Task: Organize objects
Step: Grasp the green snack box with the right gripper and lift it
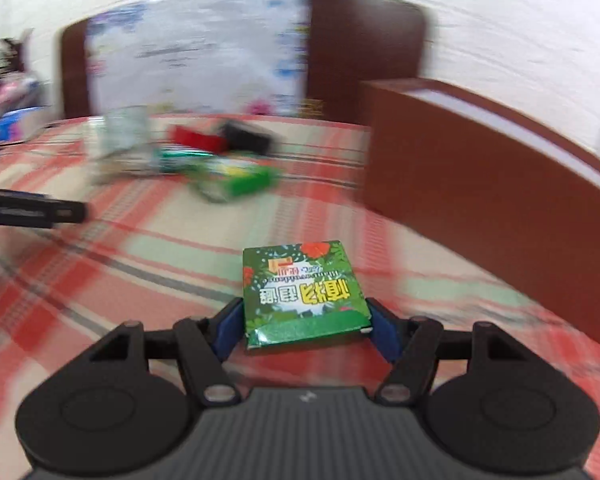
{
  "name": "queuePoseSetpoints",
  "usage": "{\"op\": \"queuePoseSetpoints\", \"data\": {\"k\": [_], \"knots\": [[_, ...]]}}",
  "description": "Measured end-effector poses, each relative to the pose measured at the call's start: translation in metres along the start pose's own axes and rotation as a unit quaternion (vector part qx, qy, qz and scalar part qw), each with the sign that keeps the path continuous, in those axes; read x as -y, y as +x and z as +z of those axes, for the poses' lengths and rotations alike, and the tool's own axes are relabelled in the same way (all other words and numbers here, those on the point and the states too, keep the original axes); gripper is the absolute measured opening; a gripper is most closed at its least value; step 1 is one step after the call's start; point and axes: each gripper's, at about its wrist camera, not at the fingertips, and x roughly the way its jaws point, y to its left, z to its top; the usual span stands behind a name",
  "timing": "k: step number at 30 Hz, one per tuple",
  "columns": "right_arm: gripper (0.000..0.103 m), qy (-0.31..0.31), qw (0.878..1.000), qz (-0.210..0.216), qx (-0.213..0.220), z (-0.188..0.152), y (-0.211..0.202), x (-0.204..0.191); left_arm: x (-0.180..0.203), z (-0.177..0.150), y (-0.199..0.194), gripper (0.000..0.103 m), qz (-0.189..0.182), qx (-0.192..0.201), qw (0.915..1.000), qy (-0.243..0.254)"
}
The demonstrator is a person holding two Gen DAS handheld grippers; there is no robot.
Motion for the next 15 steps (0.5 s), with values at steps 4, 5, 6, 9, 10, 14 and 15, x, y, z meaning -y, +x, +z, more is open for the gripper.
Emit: {"op": "queuePoseSetpoints", "data": {"k": [4,5,6,9,10,14,15], "knots": [[0.078,0.075,0.996,-0.042,-0.023,-0.01,-0.007,0.052,0.068,0.021,0.001,0.076,-0.137,-0.058,0.9889,0.005],[0.085,0.089,0.995,-0.042,-0.029,-0.011,-0.008,0.058,0.085,0.027,0.002,0.076,-0.165,-0.07,0.9839,0.006],[0.086,0.095,0.994,-0.037,-0.03,-0.014,-0.009,0.062,0.1,0.031,0.003,0.076,-0.192,-0.082,0.9781,0.004],[0.086,0.075,0.996,-0.032,-0.027,-0.019,-0.016,0.061,0.136,0.035,0.012,0.076,-0.252,-0.14,0.9577,-0.003],[0.087,0.066,0.997,-0.03,-0.027,-0.02,-0.019,0.061,0.145,0.035,0.015,0.076,-0.263,-0.16,0.9514,-0.006],[0.092,0.044,0.999,-0.007,-0.026,-0.026,-0.027,0.066,0.164,0.028,0.02,0.082,-0.296,-0.207,0.932,-0.029],[0.095,0.039,0.999,0.001,-0.025,-0.027,-0.027,0.067,0.168,0.025,0.024,0.089,-0.301,-0.216,0.9281,-0.035]]}}
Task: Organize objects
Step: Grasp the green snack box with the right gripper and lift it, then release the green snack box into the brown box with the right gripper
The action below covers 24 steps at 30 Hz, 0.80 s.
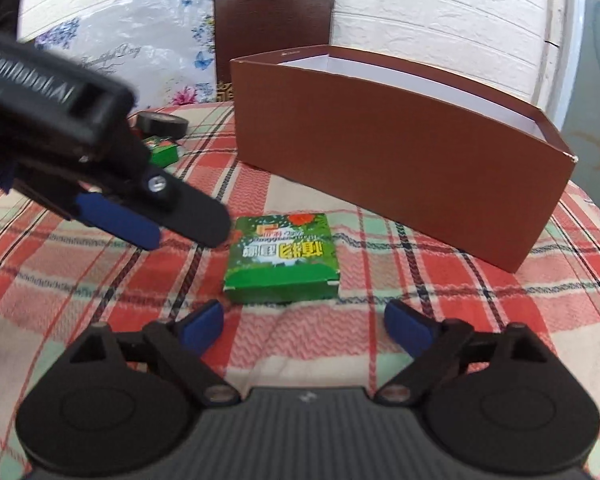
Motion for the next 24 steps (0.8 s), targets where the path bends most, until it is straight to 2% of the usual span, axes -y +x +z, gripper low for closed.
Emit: {"op": "queuePoseSetpoints", "data": {"k": [2,5,6,7,8,10,11,12,14,17,19,22,23,24], "knots": [[0.1,0.0,1.0,0.012,-0.001,0.001,0.004,-0.001,0.0,0.004,0.014,0.09,0.011,-0.014,0.9998,-0.006],[0.102,-0.005,1.0,0.022,-0.009,0.009,0.014,-0.004,0.001,0.01,0.031,0.085,0.03,-0.015,0.9994,0.0],[0.096,-0.005,1.0,0.026,-0.011,0.012,0.017,-0.004,0.003,0.013,0.033,0.064,0.034,-0.012,0.9993,0.004],[0.087,-0.007,1.0,0.029,-0.01,0.014,0.019,-0.005,0.005,0.017,0.037,0.049,0.033,-0.023,0.9992,0.009],[0.063,-0.012,0.999,0.032,-0.001,0.017,0.019,-0.006,0.008,0.02,0.035,0.048,0.034,-0.025,0.9991,0.007],[0.061,-0.018,0.999,0.006,0.031,0.021,0.014,-0.011,0.027,0.027,0.014,0.048,0.03,0.007,0.9988,0.039],[0.061,-0.02,0.998,-0.001,0.063,0.022,0.006,-0.011,0.042,0.031,0.003,0.051,0.024,0.029,0.9969,0.07],[0.061,-0.028,0.994,-0.014,0.102,0.024,-0.006,-0.013,0.055,0.038,-0.008,0.058,0.016,0.05,0.994,0.096],[0.061,-0.048,0.981,-0.048,0.182,0.033,-0.025,-0.016,0.079,0.052,-0.018,0.067,0.016,0.086,0.9864,0.139],[0.061,-0.05,0.965,-0.093,0.242,0.062,-0.024,-0.012,0.103,0.077,-0.002,0.068,0.05,0.124,0.9713,0.196],[0.062,-0.033,0.964,-0.103,0.244,0.085,-0.009,0.0,0.103,0.095,0.015,0.068,0.061,0.13,0.9705,0.194],[0.063,0.016,0.971,-0.094,0.218,0.108,0.018,0.022,0.094,0.117,0.041,0.068,0.071,0.118,0.9756,0.171],[0.065,0.026,0.974,-0.093,0.205,0.113,0.028,0.027,0.09,0.121,0.048,0.069,0.078,0.117,0.9761,0.165],[0.076,0.036,0.976,-0.095,0.191,0.116,0.039,0.032,0.09,0.123,0.051,0.069,0.09,0.117,0.9764,0.158]]}}
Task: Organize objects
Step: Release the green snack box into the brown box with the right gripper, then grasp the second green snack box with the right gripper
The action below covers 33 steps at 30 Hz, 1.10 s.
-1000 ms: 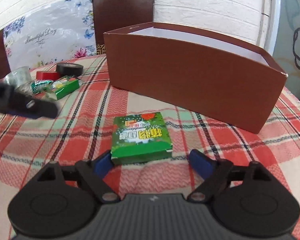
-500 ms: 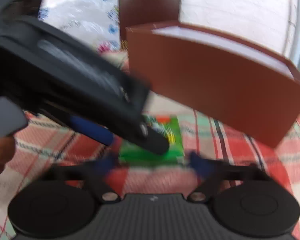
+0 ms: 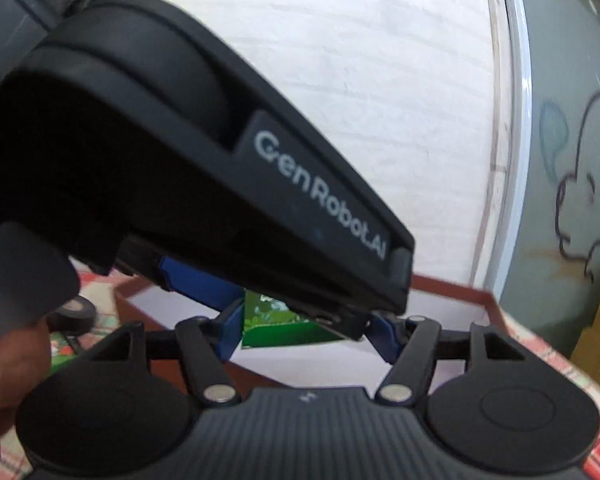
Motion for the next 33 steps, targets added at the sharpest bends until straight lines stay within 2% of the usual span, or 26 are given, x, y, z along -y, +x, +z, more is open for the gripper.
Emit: {"op": "queuePoseSetpoints", "data": {"k": [2,4,8,10,12,14,16,18,20,22,24,26,27,29,30,33], "knots": [[0.084,0.024,0.999,-0.016,-0.02,-0.004,0.011,0.004,0.001,-0.003,-0.001,0.069,0.002,-0.004,0.9999,-0.013],[0.084,0.039,0.999,-0.02,-0.009,-0.009,0.002,0.006,-0.004,-0.009,-0.014,0.07,-0.006,0.003,0.9999,-0.016],[0.084,0.05,0.998,-0.031,0.018,-0.023,-0.032,0.002,-0.012,-0.029,-0.05,0.071,0.005,0.029,0.9995,0.011],[0.084,0.073,0.997,-0.025,0.022,-0.035,-0.048,-0.001,-0.02,-0.042,-0.068,0.075,0.014,0.041,0.9988,0.021],[0.085,0.075,0.997,-0.004,0.002,-0.046,-0.055,-0.009,-0.03,-0.061,-0.081,0.076,0.025,0.048,0.9983,0.024],[0.084,0.065,0.997,0.019,-0.041,-0.06,-0.061,-0.025,-0.047,-0.083,-0.088,0.076,0.052,0.037,0.9978,0.02],[0.084,0.06,0.992,0.058,-0.093,-0.072,-0.051,-0.037,-0.074,-0.108,-0.088,0.076,0.097,0.009,0.9952,0.002],[0.084,0.054,0.984,0.095,-0.138,-0.079,-0.039,-0.048,-0.107,-0.133,-0.094,0.075,0.159,-0.012,0.987,-0.015],[0.084,0.033,0.978,0.122,-0.166,-0.084,-0.032,-0.065,-0.146,-0.154,-0.109,0.076,0.198,-0.022,0.9783,-0.057],[0.084,0.003,0.975,0.139,-0.174,-0.084,-0.029,-0.083,-0.175,-0.172,-0.131,0.076,0.238,0.008,0.9689,-0.066],[0.085,-0.02,0.971,0.167,-0.173,-0.073,-0.023,-0.1,-0.197,-0.188,-0.144,0.09,0.284,0.034,0.9561,-0.063],[0.091,-0.036,0.967,0.192,-0.161,-0.064,-0.01,-0.111,-0.217,-0.191,-0.158,0.09,0.254,0.07,0.9573,-0.118],[0.097,-0.047,0.966,0.206,-0.151,-0.059,-0.003,-0.119,-0.221,-0.189,-0.158,0.09,0.255,0.075,0.9555,-0.128],[0.103,-0.082,0.962,0.227,-0.125,-0.052,0.014,-0.139,-0.216,-0.185,-0.146,0.095,0.267,0.068,0.9552,-0.107],[0.103,-0.099,0.961,0.23,-0.118,-0.046,0.024,-0.151,-0.211,-0.183,-0.141,0.096,0.276,0.06,0.9548,-0.091],[0.102,-0.137,0.955,0.23,-0.126,-0.041,0.056,-0.182,-0.214,-0.184,-0.14,0.097,0.269,0.061,0.957,-0.09]]}}
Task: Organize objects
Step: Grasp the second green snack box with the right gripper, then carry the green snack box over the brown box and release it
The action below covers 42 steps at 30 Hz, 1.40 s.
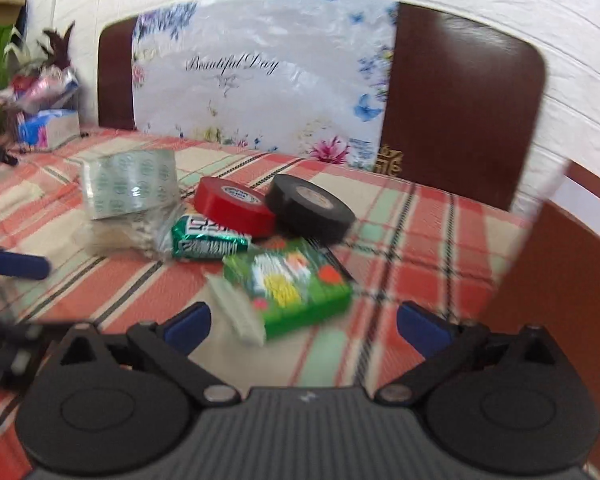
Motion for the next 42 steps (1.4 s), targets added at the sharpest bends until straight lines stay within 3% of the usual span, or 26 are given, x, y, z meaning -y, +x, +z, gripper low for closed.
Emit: {"op": "queuePoseSetpoints", "data": {"k": [1,2,3,10,14,15,16,18,19,22,24,26,28,31,35,37,39,40,41,42], "knots": [[0.097,0.001,1.0,-0.001,-0.016,0.004,0.013,0.0,-0.004,-0.002,-0.002,0.097,-0.004,0.002,1.0,-0.006],[0.078,0.012,1.0,0.007,-0.025,0.005,0.02,0.003,-0.005,-0.003,-0.002,0.097,-0.006,0.004,0.9999,-0.009],[0.071,0.031,0.999,0.027,-0.021,0.005,0.019,0.006,-0.006,-0.005,-0.002,0.097,-0.007,0.005,0.9999,-0.01],[0.067,0.058,0.998,-0.003,-0.027,-0.033,-0.041,-0.006,-0.009,-0.013,-0.012,0.098,-0.01,0.006,0.9999,-0.012],[0.067,0.067,0.997,-0.025,-0.03,-0.066,-0.089,-0.01,0.001,-0.009,-0.012,0.097,0.004,-0.016,0.9998,0.008],[0.068,0.07,0.996,-0.035,-0.029,-0.072,-0.099,-0.01,0.004,-0.006,-0.016,0.095,-0.008,-0.028,0.9995,-0.008],[0.068,0.076,0.996,-0.043,-0.027,-0.078,-0.107,-0.009,0.007,-0.002,-0.024,0.094,-0.052,-0.039,0.997,-0.042],[0.068,0.089,0.994,-0.052,-0.025,-0.084,-0.115,-0.004,0.02,0.007,-0.034,0.092,-0.155,-0.074,0.9807,-0.094],[0.069,0.096,0.994,-0.051,-0.026,-0.084,-0.115,-0.001,0.033,0.011,-0.035,0.091,-0.185,-0.092,0.9735,-0.097],[0.069,0.095,0.994,-0.053,-0.024,-0.084,-0.114,-0.001,0.075,0.017,-0.022,0.079,-0.214,-0.148,0.9626,-0.073],[0.067,0.093,0.994,-0.051,-0.02,-0.084,-0.113,0.0,0.09,0.014,-0.004,0.054,-0.228,-0.188,0.9512,-0.089],[0.066,0.099,0.994,-0.047,-0.014,-0.085,-0.115,0.003,0.101,0.015,0.001,0.046,-0.232,-0.184,0.9508,-0.092],[0.065,0.106,0.993,-0.055,0.002,-0.085,-0.122,0.005,0.111,0.027,-0.001,0.044,-0.253,-0.187,0.9437,-0.102],[0.065,0.104,0.988,-0.104,0.047,-0.08,-0.138,0.008,0.131,0.058,-0.017,0.044,-0.282,-0.146,0.9452,-0.077],[0.065,0.095,0.972,-0.17,0.135,-0.057,-0.159,0.029,0.168,0.105,-0.029,0.05,-0.303,-0.084,0.9489,-0.027],[0.065,0.089,0.964,-0.197,0.158,-0.042,-0.157,0.046,0.19,0.125,-0.019,0.055,-0.296,-0.071,0.9524,-0.015],[0.067,0.097,0.959,-0.21,0.164,-0.027,-0.148,0.067,0.209,0.138,-0.003,0.069,-0.279,-0.065,0.9581,0.0],[0.067,0.097,0.958,-0.215,0.16,-0.018,-0.14,0.078,0.218,0.143,0.007,0.07,-0.266,-0.065,0.9618,0.007],[0.072,0.095,0.959,-0.221,0.153,-0.011,-0.129,0.087,0.223,0.146,0.015,0.07,-0.247,-0.062,0.967,0.018],[0.088,0.095,0.958,-0.23,0.141,-0.005,-0.118,0.096,0.226,0.147,0.017,0.07,-0.224,-0.06,0.9726,0.02]]}}
